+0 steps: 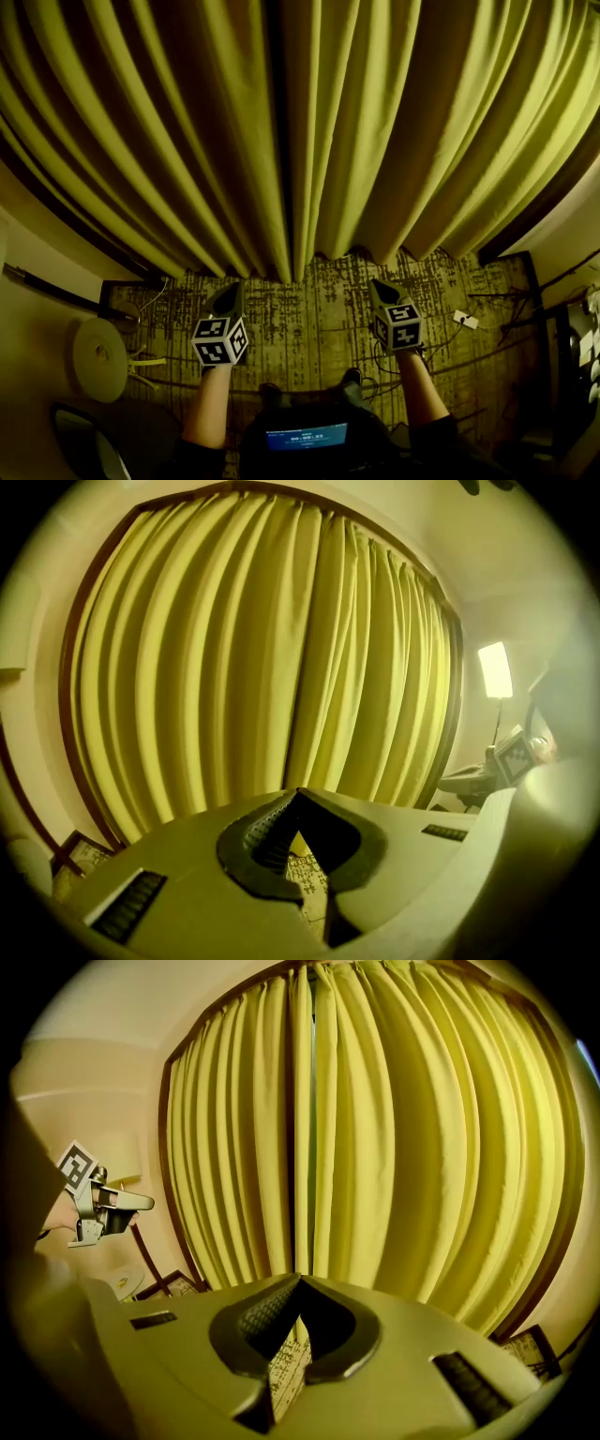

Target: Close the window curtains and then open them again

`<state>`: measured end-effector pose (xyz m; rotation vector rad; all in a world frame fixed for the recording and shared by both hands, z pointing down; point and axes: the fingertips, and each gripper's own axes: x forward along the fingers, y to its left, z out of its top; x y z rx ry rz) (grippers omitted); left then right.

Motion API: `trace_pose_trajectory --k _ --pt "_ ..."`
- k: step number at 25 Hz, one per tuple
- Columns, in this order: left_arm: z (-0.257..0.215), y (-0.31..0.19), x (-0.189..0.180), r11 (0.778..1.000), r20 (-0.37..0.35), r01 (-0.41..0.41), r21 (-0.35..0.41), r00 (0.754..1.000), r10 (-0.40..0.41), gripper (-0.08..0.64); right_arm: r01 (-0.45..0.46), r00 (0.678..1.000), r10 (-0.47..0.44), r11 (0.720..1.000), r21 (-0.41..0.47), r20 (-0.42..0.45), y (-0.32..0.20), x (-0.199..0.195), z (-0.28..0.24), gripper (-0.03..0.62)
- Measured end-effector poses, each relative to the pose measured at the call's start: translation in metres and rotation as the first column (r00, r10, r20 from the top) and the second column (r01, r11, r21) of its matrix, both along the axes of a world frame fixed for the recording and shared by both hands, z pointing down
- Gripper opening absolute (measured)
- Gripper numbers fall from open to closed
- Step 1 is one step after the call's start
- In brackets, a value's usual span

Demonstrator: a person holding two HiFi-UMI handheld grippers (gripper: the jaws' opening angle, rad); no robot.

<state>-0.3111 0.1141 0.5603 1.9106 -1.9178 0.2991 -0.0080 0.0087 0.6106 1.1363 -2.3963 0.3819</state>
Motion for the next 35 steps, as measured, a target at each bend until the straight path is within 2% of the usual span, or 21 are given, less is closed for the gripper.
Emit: trace_pose_trajectory --k 5,15,20,35 --pt "0.011 0.016 -0.006 1.0 -0.01 0.0 -0.024 1.0 0.0 0.001 -0.006 1.0 0.006 1.0 -0.013 -0.011 0.009 -0.005 0.005 0.012" --pt "0.011 0.02 -0.007 1.0 -0.017 0.002 -0.022 1.0 -0.003 0.001 0.005 1.0 -0.006 0.999 -0.033 -0.017 0.016 -0.006 0.018 0.012" --pt "0.009 0.025 0.0 1.0 -0.053 0.021 -0.012 0.998 -0.021 0.001 0.001 1.0 -0.002 0.999 -0.041 -0.023 0.019 0.003 0.02 0.012" --pt "0.014 0.019 0.024 1.0 -0.068 0.006 -0.018 0.998 -0.007 0.001 -0.005 1.0 0.005 0.999 -0.038 -0.001 0.016 0.023 0.022 0.012"
